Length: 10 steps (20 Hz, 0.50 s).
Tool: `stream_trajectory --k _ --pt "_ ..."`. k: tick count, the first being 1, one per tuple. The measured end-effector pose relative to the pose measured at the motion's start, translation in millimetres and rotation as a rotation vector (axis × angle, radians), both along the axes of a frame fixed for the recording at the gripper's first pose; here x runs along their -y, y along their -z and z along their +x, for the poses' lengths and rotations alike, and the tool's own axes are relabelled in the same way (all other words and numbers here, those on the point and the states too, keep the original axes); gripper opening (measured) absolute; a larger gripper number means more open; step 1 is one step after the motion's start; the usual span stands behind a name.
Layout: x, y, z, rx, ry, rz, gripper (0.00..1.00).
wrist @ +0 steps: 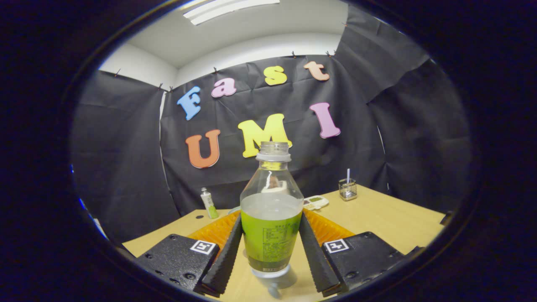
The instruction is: Take the bottle from table, then pour the juice into the cup, finally place the bottle on the coaster
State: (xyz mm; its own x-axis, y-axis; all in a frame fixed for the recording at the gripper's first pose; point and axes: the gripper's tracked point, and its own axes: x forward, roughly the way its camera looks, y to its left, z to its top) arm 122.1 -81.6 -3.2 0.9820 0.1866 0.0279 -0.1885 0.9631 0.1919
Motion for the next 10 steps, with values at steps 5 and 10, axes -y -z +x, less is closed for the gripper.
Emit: stream_trajectory --k 5,10 --pt "18.8 -2.8 3.6 0.017 0.017 0.016 0.79" --pt "-5.9 -16.7 3.6 0.020 0.036 -0.045 0.79"
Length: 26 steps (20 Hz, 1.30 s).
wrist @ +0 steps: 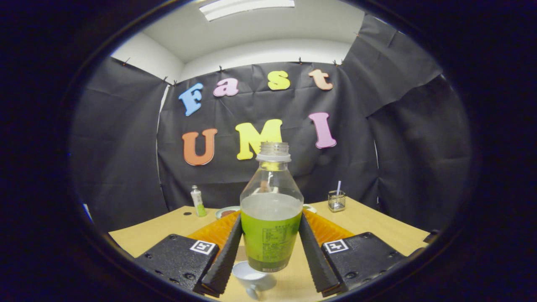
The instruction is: Take the bottle from table, then pour the juice into the cup, finally place the bottle on the coaster
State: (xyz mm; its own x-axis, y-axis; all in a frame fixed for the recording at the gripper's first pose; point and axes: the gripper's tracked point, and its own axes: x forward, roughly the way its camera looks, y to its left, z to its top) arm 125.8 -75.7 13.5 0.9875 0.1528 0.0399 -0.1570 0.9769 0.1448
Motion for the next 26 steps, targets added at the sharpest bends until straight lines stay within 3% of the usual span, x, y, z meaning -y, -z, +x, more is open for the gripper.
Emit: stream_trajectory --k 5,14,26 --pt "-45.9 -0.5 34.0 -0.039 0.004 -0.006 0.79" --pt "-85.1 45.7 108.3 -0.160 0.107 -0.037 0.80" --pt "-134.2 121.9 168.8 -0.274 0.098 -0.150 0.81"
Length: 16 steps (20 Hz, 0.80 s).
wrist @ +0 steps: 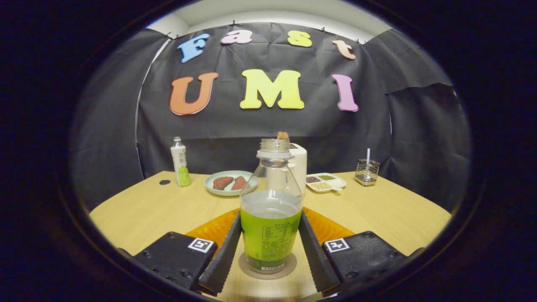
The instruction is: Take the bottle from table, then pour the juice into the cup, finally place the bottle on the coaster
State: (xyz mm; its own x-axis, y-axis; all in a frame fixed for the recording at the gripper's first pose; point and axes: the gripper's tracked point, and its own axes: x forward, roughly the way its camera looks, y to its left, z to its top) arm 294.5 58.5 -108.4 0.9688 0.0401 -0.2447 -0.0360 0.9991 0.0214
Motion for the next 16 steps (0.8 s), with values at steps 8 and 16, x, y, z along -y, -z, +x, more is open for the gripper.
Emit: stream_trajectory --k 8,16 --pt "-2.2 -20.4 -15.2 0.058 -0.001 -0.006 1.00" --pt "11.8 -58.7 -55.7 0.069 0.012 0.066 1.00"
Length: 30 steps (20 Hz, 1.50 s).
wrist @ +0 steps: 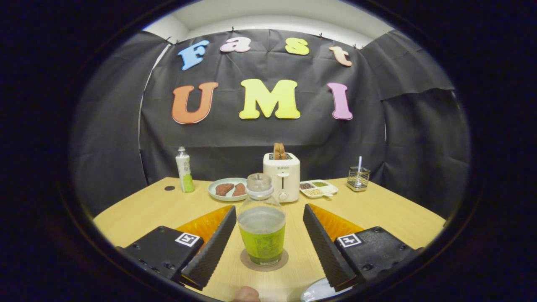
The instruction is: Take the bottle from table, then pour the juice into the cup, finally place the bottle on the coaster
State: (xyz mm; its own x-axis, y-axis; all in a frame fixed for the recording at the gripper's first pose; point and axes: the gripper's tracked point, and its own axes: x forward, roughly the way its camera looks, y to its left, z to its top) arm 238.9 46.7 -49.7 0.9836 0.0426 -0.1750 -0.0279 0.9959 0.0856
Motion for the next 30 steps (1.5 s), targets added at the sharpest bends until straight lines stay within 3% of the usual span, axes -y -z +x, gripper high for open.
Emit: stream_trajectory --k 8,12,17,20,30 --pt "30.2 -62.1 -84.6 0.040 0.010 -0.007 1.00" --pt "52.7 -77.3 -135.8 0.060 0.040 -0.032 1.00" --pt "63.3 -73.5 -195.0 0.097 0.015 0.026 1.00" --pt "68.9 -66.6 -215.8 0.096 -0.002 0.060 1.00" --pt "74.9 -41.9 -249.5 0.144 -0.018 -0.002 1.00"
